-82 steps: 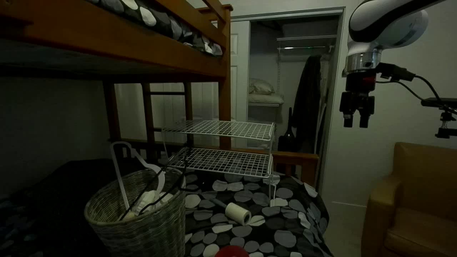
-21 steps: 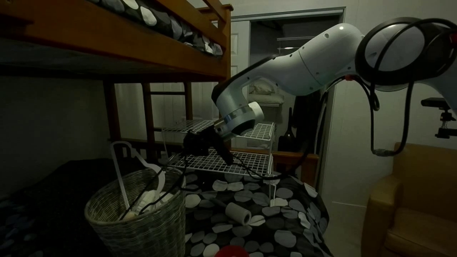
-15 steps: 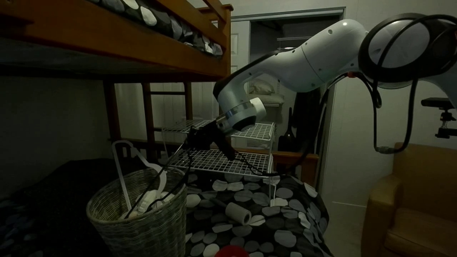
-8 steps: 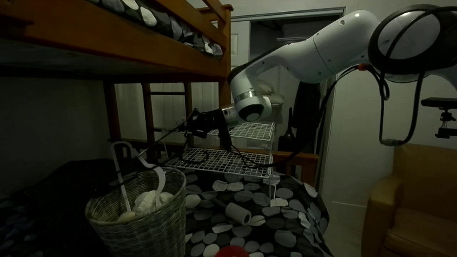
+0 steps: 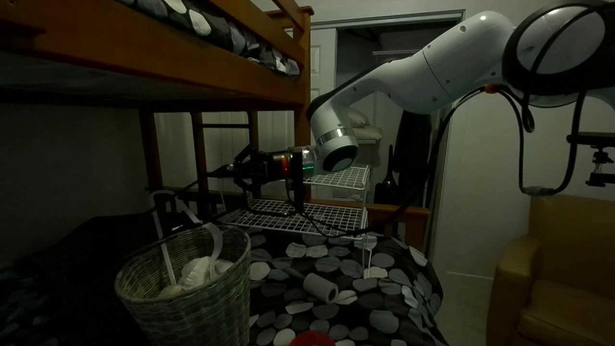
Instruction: Put the black hanger on the bed
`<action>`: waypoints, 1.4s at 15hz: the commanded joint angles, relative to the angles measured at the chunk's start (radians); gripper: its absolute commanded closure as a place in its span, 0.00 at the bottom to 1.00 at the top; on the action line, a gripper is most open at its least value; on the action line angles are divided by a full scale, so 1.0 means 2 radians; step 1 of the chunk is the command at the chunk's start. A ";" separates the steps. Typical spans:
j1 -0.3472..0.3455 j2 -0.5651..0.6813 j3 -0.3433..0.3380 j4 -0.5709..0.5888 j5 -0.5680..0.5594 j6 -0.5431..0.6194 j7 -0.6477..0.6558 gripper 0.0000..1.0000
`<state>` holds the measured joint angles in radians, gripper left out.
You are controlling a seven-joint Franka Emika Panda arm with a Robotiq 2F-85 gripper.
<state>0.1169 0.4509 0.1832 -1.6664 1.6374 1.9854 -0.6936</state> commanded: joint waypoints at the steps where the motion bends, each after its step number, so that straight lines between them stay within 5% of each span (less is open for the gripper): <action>1: 0.014 -0.001 -0.011 -0.004 -0.013 -0.022 0.008 0.98; 5: 0.018 -0.005 -0.006 -0.012 -0.021 -0.043 -0.002 1.00; 16: 0.134 0.109 0.020 0.117 -0.095 0.015 0.010 1.00; 21: 0.156 0.165 0.030 0.199 -0.214 -0.065 0.062 1.00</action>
<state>0.4165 0.6965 0.2288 -1.3927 1.3349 1.9578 -0.6497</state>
